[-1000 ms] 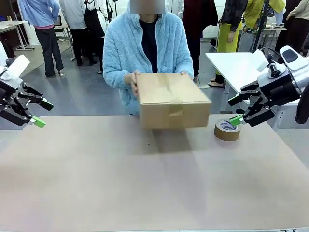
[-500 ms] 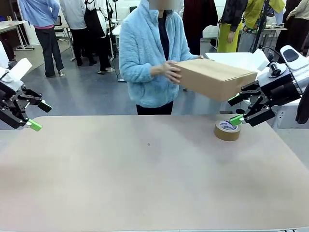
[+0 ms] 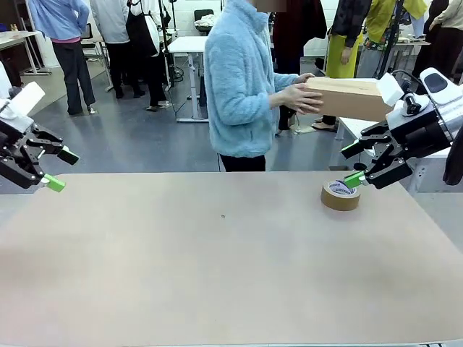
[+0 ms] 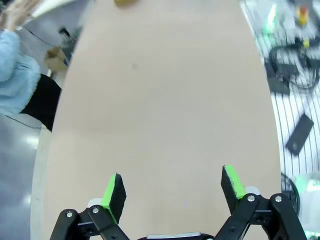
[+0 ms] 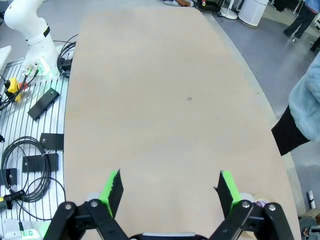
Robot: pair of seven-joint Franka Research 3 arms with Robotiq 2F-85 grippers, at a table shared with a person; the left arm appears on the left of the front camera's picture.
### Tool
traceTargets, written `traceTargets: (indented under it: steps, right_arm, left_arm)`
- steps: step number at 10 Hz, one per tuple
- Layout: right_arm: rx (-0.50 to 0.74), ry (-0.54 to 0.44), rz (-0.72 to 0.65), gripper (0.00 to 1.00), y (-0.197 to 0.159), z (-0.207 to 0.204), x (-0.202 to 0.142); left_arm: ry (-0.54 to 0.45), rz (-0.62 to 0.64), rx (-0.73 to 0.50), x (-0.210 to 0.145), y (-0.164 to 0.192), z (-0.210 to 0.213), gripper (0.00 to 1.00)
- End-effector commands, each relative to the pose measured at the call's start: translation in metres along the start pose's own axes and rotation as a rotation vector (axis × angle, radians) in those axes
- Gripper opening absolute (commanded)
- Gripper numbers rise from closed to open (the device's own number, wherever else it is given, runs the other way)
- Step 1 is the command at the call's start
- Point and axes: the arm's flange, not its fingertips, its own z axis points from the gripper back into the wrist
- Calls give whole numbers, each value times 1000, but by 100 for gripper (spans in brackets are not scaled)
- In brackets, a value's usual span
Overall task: Wrap the clocks to prevent damage.
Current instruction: After the human seals the box with tape, release both hands from the side flaps of the Package Box.
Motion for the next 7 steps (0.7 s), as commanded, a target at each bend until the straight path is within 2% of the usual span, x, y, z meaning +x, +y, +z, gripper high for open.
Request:
traceTargets:
  steps: [1,2,3,4,5,7]
  right_arm:
    - [43,-173,-92,100,-8,11,-7]
    - [73,-297,-177,100,-14,20,-16]
    - [45,-384,-284,100,-18,29,-28]
    - [34,-454,-350,100,-17,35,-36]
    - [-16,-474,-373,100,-14,39,-44]
    - [-11,-526,-383,100,-11,40,-60]
  left_arm:
    - [-416,112,-8,-2,14,15,100]
    - [-575,173,4,-9,20,21,100]
    - [-663,244,14,-21,23,21,100]
    - [-678,298,44,-30,25,20,100]
    - [-679,318,47,-37,27,20,100]
    - [-713,329,62,-54,27,23,100]
